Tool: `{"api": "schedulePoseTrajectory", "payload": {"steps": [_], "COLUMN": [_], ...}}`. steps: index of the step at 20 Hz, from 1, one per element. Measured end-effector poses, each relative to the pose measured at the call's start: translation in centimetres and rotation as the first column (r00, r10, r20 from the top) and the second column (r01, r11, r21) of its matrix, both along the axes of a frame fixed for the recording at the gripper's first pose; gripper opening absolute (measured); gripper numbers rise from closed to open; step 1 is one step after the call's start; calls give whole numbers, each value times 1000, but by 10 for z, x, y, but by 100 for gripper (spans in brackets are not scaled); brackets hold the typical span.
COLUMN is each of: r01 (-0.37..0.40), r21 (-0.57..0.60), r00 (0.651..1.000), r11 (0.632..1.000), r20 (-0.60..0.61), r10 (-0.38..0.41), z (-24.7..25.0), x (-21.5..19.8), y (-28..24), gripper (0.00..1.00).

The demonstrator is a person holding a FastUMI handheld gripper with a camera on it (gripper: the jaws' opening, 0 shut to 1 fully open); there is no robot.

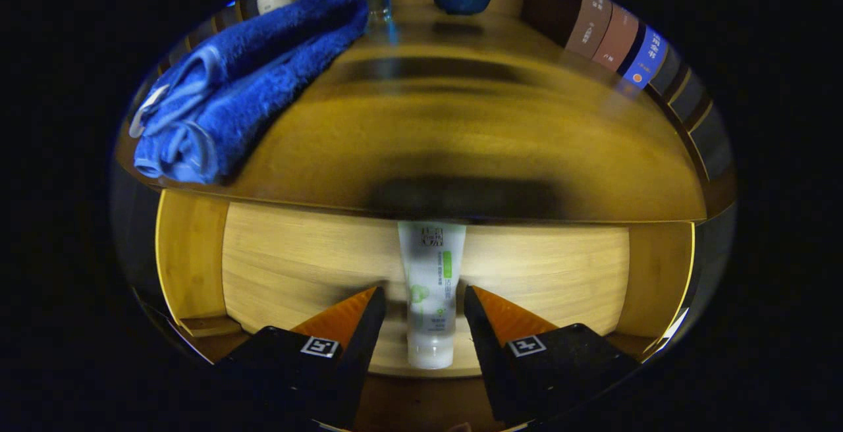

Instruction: Pull open the drawer, take out the items inside it, and place them on the countertop above the cabinet.

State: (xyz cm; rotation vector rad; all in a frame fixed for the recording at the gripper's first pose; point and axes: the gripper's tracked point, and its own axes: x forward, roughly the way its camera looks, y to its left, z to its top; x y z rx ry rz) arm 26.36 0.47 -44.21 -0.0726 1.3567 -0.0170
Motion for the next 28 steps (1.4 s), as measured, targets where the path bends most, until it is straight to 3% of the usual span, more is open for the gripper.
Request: {"api": "schedulePoseTrajectory", "payload": {"steps": [4,7,12,23,28], "r01": [21,49,50,35,44], "r21": [-24,43,149,196,199], "r00": [1000,999,997,991,985], "r11": [999,998,988,980,979], "r20": [-7,6,51,122,158], "r10": [-22,-49,-58,-59,-77], "z": [-11,-5,28,86,129], "x": [-1,-5,-13,-31,-7], "y": [-11,-2,6,-2,-4], "gripper": [48,27,27,27,27]}}
